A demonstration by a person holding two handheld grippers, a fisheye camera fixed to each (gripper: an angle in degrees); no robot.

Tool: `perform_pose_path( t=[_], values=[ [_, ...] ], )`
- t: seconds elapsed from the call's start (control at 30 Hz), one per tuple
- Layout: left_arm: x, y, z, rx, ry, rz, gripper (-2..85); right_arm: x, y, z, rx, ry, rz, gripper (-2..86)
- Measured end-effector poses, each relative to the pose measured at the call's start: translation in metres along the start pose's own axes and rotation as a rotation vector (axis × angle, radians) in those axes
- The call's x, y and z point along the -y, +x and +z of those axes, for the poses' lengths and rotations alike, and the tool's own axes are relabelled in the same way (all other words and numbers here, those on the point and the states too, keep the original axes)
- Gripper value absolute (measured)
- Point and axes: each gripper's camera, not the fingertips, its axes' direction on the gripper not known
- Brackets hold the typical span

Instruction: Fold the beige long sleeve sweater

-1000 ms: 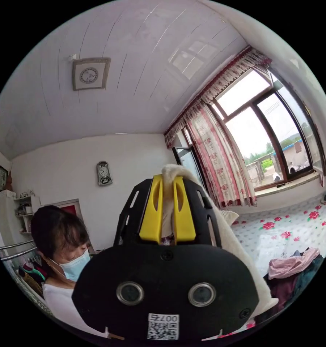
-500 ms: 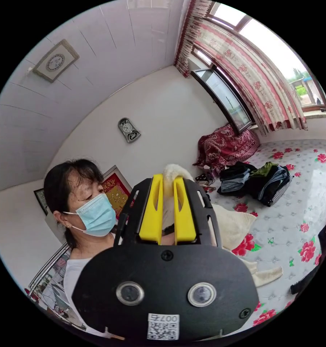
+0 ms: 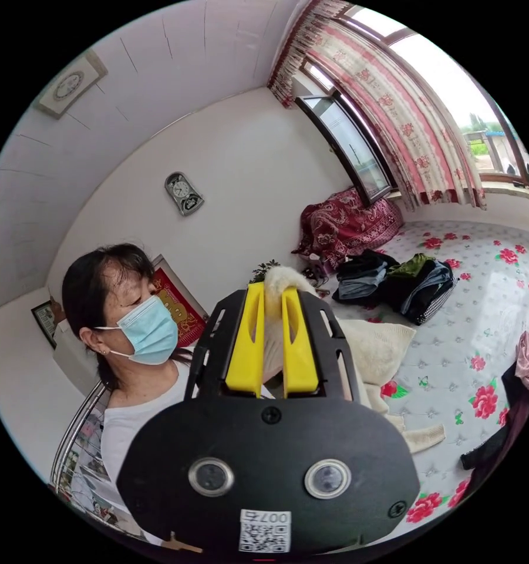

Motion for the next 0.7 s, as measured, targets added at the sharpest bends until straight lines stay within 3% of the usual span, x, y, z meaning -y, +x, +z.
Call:
perform_pose_path(
  t=[0.13,0.2,0.27,0.37,0.5,0.6,0.7],
  values=[
    [0.026,-0.035,0.079,-0.218,-0.123,-0.055,23.4,-0.002,-0.002,0.022,0.035,-0.030,-0.014,2.4],
    [0.025,-0.050,0.118,-0.457,-0.135,-0.121,8.7,-0.004,0.002,0.024,0.009,-0.027,0.002,2.4],
    [0.027,-0.058,0.109,-0.481,-0.035,-0.171,4.8,-0.007,0.011,0.016,-0.073,0.005,0.062,2.3],
    [0.061,-0.078,0.058,-0.390,0.124,-0.246,3.5,-0.013,0.037,-0.018,-0.253,0.081,0.166,2.1],
    [0.168,-0.043,-0.038,-0.205,0.229,-0.119,2.8,-0.003,0.072,-0.088,-0.481,0.218,0.270,1.9],
    [0.257,0.082,-0.133,-0.063,0.349,0.191,2.8,0.003,0.047,-0.141,-0.469,0.442,0.155,1.8],
    [0.264,0.169,-0.181,0.029,0.442,0.384,3.0,-0.008,-0.007,-0.162,-0.439,0.537,-0.098,1.9]
  ],
)
